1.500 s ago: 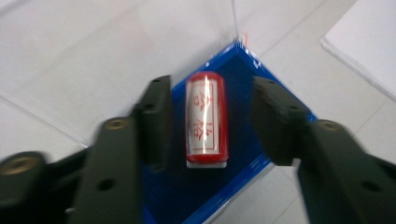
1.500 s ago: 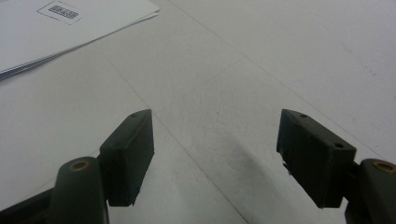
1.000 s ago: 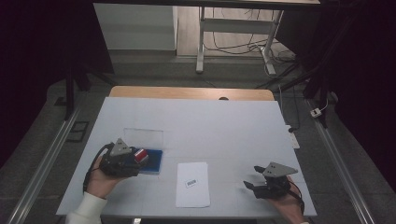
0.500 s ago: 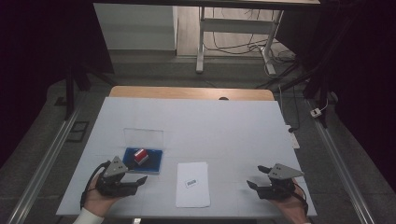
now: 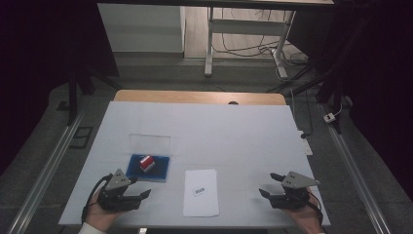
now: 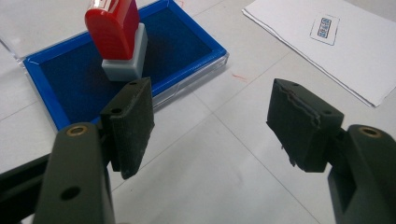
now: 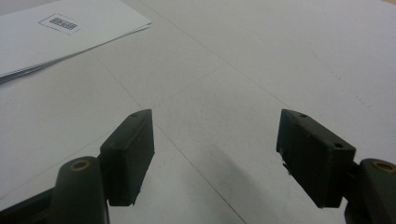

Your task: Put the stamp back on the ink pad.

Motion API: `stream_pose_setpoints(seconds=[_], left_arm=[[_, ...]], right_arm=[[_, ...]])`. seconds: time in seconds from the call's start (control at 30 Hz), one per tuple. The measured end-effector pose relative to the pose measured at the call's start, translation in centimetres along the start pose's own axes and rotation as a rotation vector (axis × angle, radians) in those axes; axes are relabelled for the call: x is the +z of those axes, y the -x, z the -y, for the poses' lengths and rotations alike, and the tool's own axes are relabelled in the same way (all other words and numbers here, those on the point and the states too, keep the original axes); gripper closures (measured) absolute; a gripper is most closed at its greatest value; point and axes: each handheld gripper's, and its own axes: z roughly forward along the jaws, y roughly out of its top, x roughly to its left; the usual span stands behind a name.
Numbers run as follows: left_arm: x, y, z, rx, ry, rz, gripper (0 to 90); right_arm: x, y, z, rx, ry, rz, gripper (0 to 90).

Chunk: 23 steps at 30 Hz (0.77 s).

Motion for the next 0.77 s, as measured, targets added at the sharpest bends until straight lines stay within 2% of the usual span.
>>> stream_pose_setpoints(seconds=[0.77], left_arm=[[0.0,-0.18,0.04,-0.004,-0.008,0.0,31.6]], right_arm=[[0.09,-0.1,0.0,-0.008,-0.006,-0.004,27.7]])
